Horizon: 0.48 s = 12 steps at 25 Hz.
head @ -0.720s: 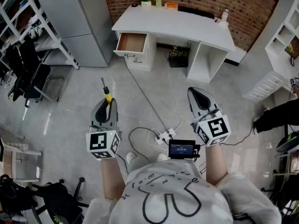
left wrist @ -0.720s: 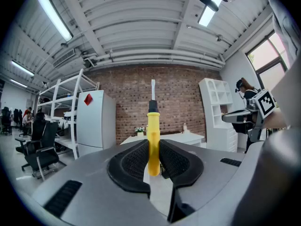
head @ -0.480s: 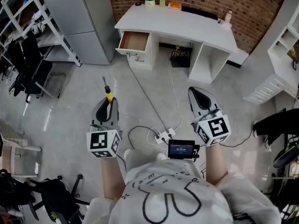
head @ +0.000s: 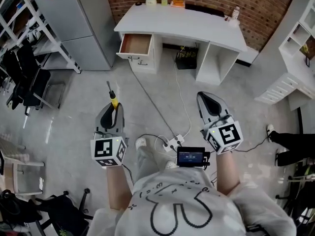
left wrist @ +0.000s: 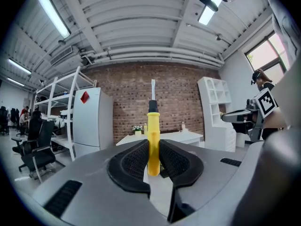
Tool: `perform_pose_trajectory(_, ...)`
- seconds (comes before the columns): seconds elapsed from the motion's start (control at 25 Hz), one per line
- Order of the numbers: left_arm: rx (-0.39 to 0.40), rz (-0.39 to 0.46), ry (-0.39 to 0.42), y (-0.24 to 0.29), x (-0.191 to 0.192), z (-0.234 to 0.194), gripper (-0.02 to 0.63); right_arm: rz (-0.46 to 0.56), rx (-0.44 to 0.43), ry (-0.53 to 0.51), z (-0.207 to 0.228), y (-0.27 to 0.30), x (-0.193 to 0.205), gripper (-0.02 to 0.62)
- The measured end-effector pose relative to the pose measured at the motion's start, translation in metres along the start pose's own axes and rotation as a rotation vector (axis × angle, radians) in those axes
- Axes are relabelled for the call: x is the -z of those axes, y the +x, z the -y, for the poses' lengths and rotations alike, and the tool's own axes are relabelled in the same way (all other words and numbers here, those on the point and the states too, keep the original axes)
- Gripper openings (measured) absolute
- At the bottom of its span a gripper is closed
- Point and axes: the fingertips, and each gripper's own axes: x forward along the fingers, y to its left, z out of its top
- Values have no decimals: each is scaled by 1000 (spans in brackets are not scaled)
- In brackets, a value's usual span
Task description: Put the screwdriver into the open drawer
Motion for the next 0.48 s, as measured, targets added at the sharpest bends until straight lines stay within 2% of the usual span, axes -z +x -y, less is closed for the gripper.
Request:
perform_pose_trajectory(0.24,40,4,3,37,2,-15,74,-30,49,3,14,25,10,20)
perform_pose_trajectory(0.48,66,5,3,85,2,-54,74,-37,73,0,20,79,10,20)
